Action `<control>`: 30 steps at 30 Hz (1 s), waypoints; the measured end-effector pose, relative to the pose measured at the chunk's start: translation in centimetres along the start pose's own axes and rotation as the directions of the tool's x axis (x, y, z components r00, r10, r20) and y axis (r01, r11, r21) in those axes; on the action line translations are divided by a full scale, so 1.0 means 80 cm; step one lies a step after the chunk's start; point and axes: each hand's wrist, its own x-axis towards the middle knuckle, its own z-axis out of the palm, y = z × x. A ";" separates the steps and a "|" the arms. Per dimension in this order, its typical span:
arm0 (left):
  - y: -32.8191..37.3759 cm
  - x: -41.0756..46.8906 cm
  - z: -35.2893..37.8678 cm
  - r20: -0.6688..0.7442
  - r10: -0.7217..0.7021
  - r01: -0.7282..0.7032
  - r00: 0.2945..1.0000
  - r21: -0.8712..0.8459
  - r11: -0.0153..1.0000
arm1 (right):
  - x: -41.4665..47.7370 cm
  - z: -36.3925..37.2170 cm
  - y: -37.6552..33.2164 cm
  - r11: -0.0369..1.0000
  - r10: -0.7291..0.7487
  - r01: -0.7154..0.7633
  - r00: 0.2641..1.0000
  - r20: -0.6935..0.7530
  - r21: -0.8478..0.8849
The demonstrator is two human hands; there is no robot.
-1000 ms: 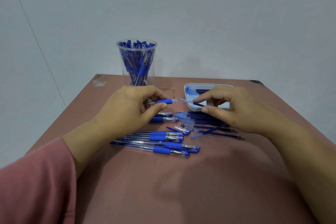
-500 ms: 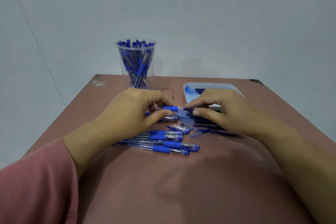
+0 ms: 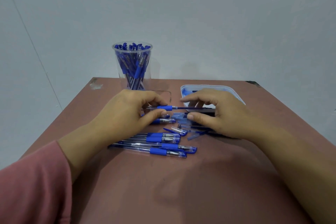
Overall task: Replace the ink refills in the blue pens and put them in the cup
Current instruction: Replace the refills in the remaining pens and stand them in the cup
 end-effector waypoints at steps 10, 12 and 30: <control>0.004 -0.001 0.000 0.004 0.002 -0.002 1.000 -0.033 0.999 | 0.001 0.010 -0.008 0.999 0.021 -0.020 1.000 -0.016 0.030; 0.002 -0.001 -0.001 0.000 -0.006 0.006 1.000 -0.017 1.000 | 0.000 0.009 -0.007 0.998 0.037 -0.035 0.999 -0.027 0.058; -0.006 0.004 -0.007 0.010 -0.063 0.063 0.998 0.001 0.998 | 0.010 0.018 -0.005 0.981 0.066 -0.030 0.980 0.185 -0.190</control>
